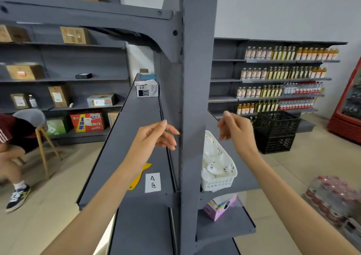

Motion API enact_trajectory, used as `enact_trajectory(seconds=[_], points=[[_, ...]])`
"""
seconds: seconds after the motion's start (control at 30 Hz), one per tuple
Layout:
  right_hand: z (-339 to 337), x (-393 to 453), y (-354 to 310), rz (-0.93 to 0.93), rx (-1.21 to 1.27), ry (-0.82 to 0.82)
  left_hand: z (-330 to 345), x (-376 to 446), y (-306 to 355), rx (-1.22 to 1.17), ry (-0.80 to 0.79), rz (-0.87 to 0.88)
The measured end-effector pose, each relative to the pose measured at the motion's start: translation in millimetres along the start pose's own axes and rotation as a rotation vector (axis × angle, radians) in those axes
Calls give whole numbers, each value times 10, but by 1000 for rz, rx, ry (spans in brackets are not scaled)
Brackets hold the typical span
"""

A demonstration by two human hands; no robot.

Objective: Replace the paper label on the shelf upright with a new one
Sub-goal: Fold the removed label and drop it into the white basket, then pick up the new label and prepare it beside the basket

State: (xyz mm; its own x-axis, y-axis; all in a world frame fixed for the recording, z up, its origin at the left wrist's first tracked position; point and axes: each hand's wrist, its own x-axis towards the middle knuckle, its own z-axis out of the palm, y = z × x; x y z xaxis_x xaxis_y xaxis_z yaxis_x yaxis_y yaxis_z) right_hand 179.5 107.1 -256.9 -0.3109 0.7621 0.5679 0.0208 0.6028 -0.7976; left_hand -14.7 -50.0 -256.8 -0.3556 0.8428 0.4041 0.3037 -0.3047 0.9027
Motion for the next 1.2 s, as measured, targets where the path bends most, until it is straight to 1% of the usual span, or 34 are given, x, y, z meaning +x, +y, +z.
enact_trajectory(seconds=[0.1,0.17,0.2,0.23,0.3,0.33,0.4,0.43,0.5,0.6,0.67,0.83,0.9,1.1,1.2], points=[[115,-132,-384,-155,89,16,-242,34,-190,80,-38,-13],[254,-302,-609,-257,62,-69,-402,49,-388,165,-77,-20],[392,-401,-693,-286,9,-148,-497,48,-526,239,-107,-31],[513,-481,-726,-303,-105,-245,-549,45,-674,331,-140,-44],[836,-564,-665,-321,-436,-461,-629,23,-945,510,-215,-76],[1028,-562,-572,-294,-566,-568,-674,3,-1067,573,-259,-107],[1334,-538,-287,-147,-703,-755,-723,-26,-1242,687,-320,-177],[1468,-524,-136,-56,-746,-825,-759,-24,-1313,733,-343,-200],[1677,-484,124,96,-806,-901,-822,11,-1425,780,-379,-244],[1887,-429,311,231,-857,-930,-854,92,-1543,798,-456,-296],[1979,-399,364,300,-845,-930,-877,154,-1627,799,-502,-311],[2090,-323,501,411,-849,-907,-905,233,-1695,771,-564,-273],[2120,-300,524,424,-850,-911,-906,243,-1711,749,-581,-259],[2143,-298,501,385,-931,-935,-922,234,-1787,699,-577,-261],[2138,-313,476,378,-907,-918,-915,215,-1773,665,-575,-247]])
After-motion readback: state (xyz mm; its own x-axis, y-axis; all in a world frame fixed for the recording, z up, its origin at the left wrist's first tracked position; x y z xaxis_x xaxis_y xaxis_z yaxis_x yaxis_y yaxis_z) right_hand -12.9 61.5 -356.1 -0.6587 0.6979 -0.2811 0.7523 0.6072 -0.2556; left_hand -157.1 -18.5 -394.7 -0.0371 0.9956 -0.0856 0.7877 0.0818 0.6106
